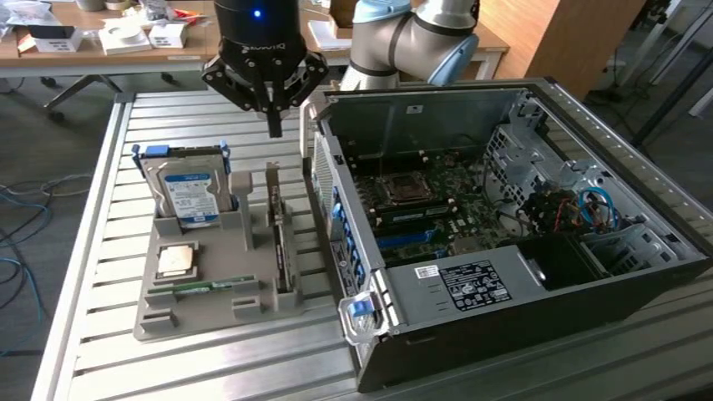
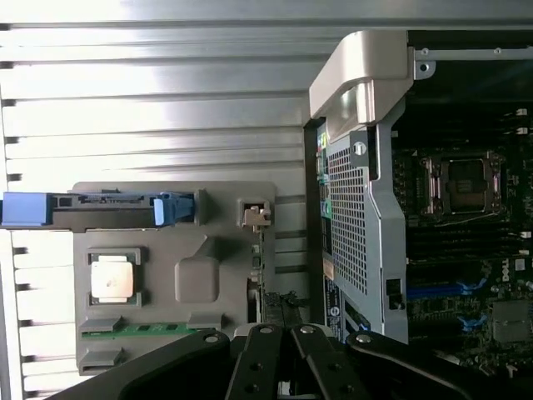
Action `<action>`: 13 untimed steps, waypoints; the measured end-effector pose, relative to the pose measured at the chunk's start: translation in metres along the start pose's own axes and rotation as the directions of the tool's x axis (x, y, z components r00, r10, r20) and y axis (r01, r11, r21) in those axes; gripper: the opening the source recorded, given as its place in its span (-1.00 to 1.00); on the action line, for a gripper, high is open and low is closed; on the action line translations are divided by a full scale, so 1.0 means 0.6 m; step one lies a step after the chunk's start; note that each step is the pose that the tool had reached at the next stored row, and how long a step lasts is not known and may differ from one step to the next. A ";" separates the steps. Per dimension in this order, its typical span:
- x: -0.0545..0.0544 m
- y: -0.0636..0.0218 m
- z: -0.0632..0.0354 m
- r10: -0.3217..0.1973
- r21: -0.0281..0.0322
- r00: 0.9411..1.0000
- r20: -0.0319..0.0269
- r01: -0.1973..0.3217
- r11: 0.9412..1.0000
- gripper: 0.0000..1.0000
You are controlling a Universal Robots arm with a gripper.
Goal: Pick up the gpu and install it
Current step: 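Reach for the gpu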
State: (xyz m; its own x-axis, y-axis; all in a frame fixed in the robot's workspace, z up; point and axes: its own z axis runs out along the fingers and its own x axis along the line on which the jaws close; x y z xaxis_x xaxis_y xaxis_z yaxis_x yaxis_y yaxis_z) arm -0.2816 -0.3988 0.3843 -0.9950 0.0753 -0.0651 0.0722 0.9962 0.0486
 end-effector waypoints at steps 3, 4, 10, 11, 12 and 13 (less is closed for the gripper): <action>0.000 0.000 0.000 0.000 0.000 1.000 0.000 0.000 1.000 -0.79; 0.000 0.000 0.000 0.000 0.000 1.000 0.000 0.000 1.000 -0.79; 0.000 -0.008 0.000 0.000 0.000 1.000 0.000 0.000 1.000 -0.79; 0.000 -0.011 -0.001 0.000 0.000 1.000 0.000 0.000 1.000 -0.79; 0.001 -0.014 -0.001 0.000 0.000 1.000 0.000 0.000 1.000 -0.79; 0.001 -0.017 -0.001 0.000 0.000 1.000 0.000 0.000 1.000 -0.79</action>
State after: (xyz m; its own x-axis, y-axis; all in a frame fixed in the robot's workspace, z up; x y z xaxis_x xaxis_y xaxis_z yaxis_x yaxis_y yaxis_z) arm -0.2830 -0.4092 0.3844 -0.9950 0.0753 -0.0649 0.0722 0.9962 0.0484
